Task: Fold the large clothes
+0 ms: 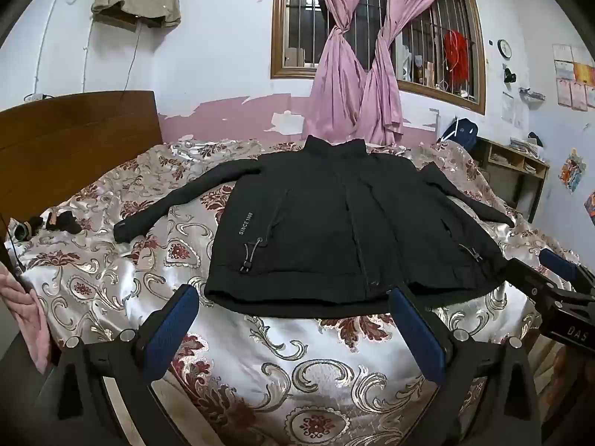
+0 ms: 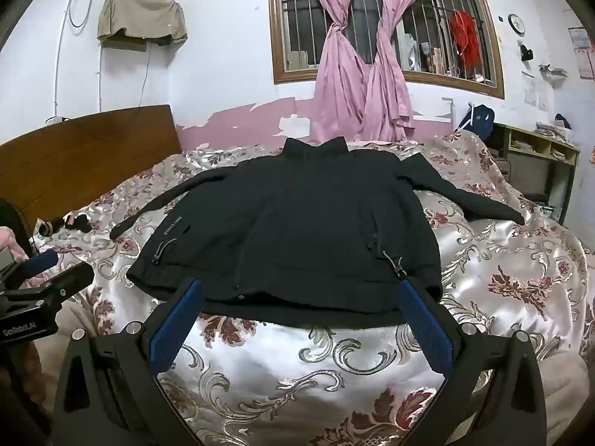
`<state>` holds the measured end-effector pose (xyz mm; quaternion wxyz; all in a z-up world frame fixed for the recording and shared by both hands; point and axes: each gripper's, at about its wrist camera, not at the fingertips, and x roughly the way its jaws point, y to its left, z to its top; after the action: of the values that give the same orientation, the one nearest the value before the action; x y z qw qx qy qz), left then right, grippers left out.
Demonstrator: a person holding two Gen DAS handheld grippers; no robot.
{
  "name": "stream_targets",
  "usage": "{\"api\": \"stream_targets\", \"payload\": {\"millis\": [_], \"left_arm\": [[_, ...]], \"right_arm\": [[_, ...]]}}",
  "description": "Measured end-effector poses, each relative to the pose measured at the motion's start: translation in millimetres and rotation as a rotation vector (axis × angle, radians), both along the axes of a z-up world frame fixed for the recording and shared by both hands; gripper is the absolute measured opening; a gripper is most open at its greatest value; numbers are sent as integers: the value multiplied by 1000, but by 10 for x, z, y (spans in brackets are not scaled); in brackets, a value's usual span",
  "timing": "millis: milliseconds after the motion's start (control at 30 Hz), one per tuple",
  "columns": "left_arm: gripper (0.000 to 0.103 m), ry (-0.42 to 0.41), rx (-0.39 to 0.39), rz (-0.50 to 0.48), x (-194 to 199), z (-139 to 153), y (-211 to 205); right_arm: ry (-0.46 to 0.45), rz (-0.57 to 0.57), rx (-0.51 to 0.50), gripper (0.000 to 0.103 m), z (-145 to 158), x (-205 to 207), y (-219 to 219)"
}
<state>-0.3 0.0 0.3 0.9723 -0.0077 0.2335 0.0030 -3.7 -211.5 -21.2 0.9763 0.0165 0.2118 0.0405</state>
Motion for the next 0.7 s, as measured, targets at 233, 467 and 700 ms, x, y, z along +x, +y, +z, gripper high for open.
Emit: {"api": "stream_targets", "payload": {"millis": [233, 467, 700], "left_arm": [[103, 0, -4, 0, -11, -4, 14], [103, -12, 0, 5, -28, 26, 2], [103, -14, -1, 6, -24, 45, -1]], "right_arm": [[-7, 1, 0, 102, 11, -49, -9], [1, -2, -11, 102, 33, -35, 36], [-2, 0, -5, 102, 7, -18, 5]]}}
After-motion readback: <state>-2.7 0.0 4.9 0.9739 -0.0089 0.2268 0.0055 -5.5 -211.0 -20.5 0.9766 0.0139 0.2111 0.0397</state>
